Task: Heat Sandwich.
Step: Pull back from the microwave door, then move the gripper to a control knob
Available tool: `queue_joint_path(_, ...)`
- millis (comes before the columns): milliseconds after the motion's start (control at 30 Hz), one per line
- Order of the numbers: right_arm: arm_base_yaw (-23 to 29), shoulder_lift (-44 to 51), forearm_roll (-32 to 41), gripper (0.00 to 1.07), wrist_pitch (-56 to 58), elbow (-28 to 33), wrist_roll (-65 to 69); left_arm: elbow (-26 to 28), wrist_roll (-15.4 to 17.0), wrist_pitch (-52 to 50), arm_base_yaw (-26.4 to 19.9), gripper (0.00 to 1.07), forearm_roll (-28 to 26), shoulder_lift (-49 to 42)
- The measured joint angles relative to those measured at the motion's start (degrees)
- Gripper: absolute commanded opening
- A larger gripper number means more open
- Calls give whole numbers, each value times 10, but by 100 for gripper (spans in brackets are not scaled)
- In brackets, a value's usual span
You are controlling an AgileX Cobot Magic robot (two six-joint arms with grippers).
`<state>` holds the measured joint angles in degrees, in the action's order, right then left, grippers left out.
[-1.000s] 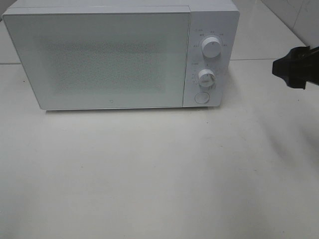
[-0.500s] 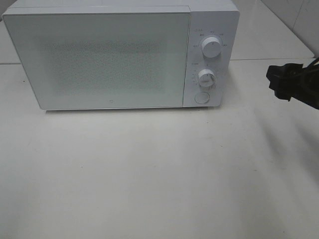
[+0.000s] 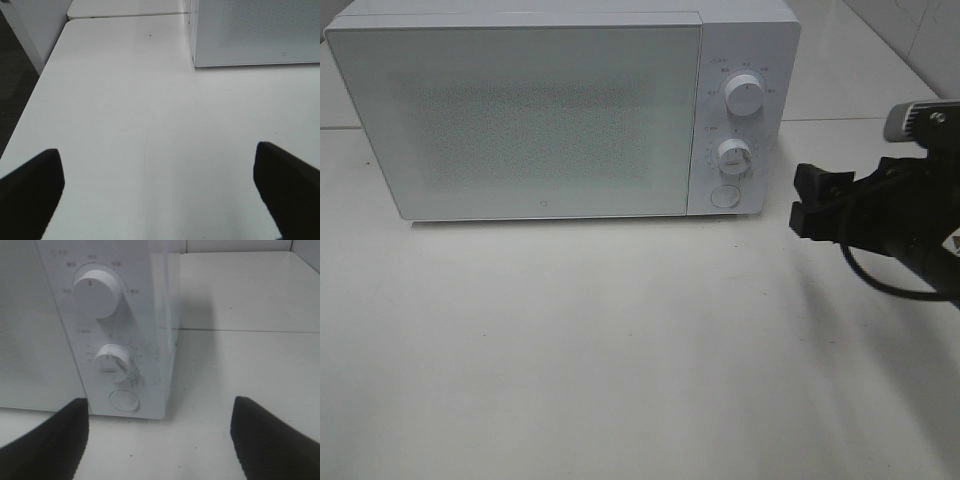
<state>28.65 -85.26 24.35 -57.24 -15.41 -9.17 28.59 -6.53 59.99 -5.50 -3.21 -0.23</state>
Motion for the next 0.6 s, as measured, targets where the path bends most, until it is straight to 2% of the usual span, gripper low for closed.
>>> queue_joint_path(33,29,-19,17,75,-22,0,-5,0,0,0,0,98,0,0)
queue_joint_path(167,65,-44,50,75,-50,-1,-9,0,0,0,0,98,0,0)
queue_joint_path(200,90,-61,77,75,-70,-1,-9,0,0,0,0,98,0,0)
queue_joint_path(267,101,-69,90,75,-77,-1,-10,0,0,0,0,98,0,0)
queue_joint_path(333,132,-87,133,75,-94,-1,-10,0,0,0,0,98,0,0)
queue_joint_path(400,142,-92,150,75,-99,-2,-10,0,0,0,0,98,0,0)
queue_joint_path(467,166,-101,200,75,-102,-13,-16,0,0,0,0,98,0,0)
queue_joint_path(600,186,-104,225,75,-102,-26,-45,0,0,0,0,98,0,0)
